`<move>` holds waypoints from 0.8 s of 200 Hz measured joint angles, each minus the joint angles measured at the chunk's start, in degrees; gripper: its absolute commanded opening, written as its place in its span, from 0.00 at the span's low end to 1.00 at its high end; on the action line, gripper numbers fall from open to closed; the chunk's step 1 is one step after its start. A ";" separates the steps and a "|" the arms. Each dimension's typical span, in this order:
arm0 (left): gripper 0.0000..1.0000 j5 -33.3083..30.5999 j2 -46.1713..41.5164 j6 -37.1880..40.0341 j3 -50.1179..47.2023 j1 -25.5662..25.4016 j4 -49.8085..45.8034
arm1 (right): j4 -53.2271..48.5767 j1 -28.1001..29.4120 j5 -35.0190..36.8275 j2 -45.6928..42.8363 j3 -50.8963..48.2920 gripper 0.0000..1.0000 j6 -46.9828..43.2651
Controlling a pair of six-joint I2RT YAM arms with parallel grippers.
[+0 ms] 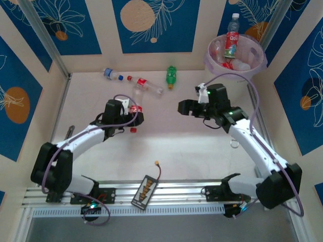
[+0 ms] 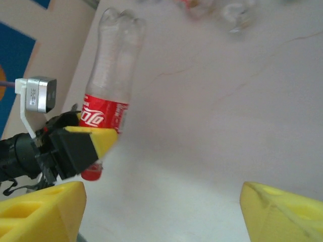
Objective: Put the plastic bottles in the bin
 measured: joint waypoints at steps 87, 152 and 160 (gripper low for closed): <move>0.65 13.31 -0.42 -3.19 -2.69 -6.60 17.46 | 17.81 4.17 -7.65 12.09 0.76 0.84 8.17; 0.65 14.91 2.73 -3.65 -2.23 -8.57 20.63 | 22.71 4.74 -9.79 15.76 1.64 0.71 10.69; 0.65 15.02 2.82 -3.63 -2.14 -8.68 21.05 | 22.88 4.74 -9.79 16.11 1.68 0.69 10.80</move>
